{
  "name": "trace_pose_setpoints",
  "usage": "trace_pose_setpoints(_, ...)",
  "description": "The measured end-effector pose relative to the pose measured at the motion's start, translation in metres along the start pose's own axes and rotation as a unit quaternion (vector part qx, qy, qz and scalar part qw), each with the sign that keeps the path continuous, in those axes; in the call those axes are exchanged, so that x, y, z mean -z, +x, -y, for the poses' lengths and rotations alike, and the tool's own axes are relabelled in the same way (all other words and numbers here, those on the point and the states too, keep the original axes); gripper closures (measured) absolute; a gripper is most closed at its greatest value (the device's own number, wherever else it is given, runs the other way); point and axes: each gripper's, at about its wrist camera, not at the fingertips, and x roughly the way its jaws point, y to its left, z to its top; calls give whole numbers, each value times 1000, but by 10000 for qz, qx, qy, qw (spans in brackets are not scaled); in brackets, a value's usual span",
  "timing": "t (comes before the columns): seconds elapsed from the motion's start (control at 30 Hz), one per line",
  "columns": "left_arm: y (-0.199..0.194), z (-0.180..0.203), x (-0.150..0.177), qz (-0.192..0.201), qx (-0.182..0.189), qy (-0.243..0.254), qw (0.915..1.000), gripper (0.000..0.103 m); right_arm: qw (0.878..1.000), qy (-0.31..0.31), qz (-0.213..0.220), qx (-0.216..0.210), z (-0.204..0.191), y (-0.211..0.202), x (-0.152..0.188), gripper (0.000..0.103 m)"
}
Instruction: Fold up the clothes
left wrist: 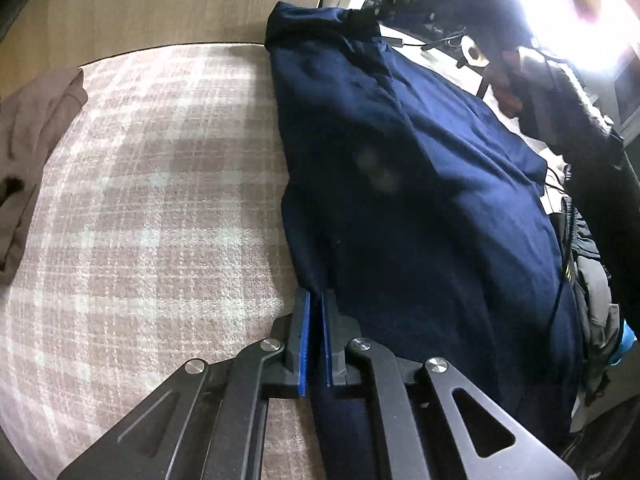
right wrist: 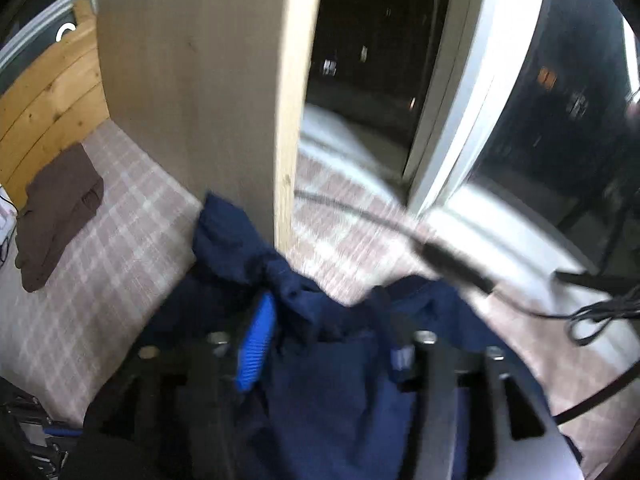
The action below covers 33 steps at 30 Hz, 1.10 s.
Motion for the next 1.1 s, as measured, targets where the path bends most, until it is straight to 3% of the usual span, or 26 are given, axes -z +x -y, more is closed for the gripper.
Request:
trace_pose_setpoints(0.1, 1, -2, 0, 12, 60, -51, 10000, 98, 9991, -29, 360, -231, -17, -29, -1, 52)
trace_pose_setpoints(0.13, 1, -2, -1, 13, 73, -61, 10000, 98, 9983, -162, 258, -497, -27, -32, 0, 52)
trace_pose_setpoints(0.23, 2, -1, -2, 25, 78, -68, 9999, 98, 9894, -416, -750, -1173, -63, -8, 10, 52)
trace_pose_setpoints(0.3, 1, 1, -1, 41, 63, -45, 10000, 98, 9840, -433, -1044, -1375, -76, 10, 17, 52)
trace_pose_setpoints(0.4, -1, -1, 2, 10, 150, -62, 9999, 98, 9838, -599, -1252, -1132, -87, 41, 22, 55)
trace_pose_setpoints(0.43, -4, -2, 6, -37, 231, -79, 9997, 98, 9882, -648, -1174, -740, -85, 51, 21, 56)
trace_pose_setpoints(0.5, -11, -1, 15, -156, 228, -49, 9996, 97, 9910, -527, -1065, -622, -80, 49, 15, 57)
trace_pose_setpoints(0.57, -23, 1, 30, -210, 209, -47, 9996, 79, 9918, -497, -1006, -604, -80, 43, 9, 56)
trace_pose_setpoints(0.63, -34, 4, 48, -248, 118, -77, 9996, 69, 9910, -595, -1005, -660, -86, 34, 4, 55)
trace_pose_setpoints(0.8, -42, 6, 88, -593, 54, -429, 9973, 69, 9896, -570, -1132, -680, -94, 38, -4, 50)
trace_pose_setpoints(0.9, -45, 18, 106, -687, 96, -319, 9971, 68, 9889, -437, -1266, -639, -96, 52, -7, 50)
trace_pose_setpoints(1.0, -45, 28, 116, -528, 94, -213, 9983, 71, 9879, -303, -1399, -599, -97, 66, -10, 50)
trace_pose_setpoints(1.1, -45, 36, 123, -388, -36, 14, 9992, 81, 9879, -112, -1412, -632, -96, 70, -13, 46)
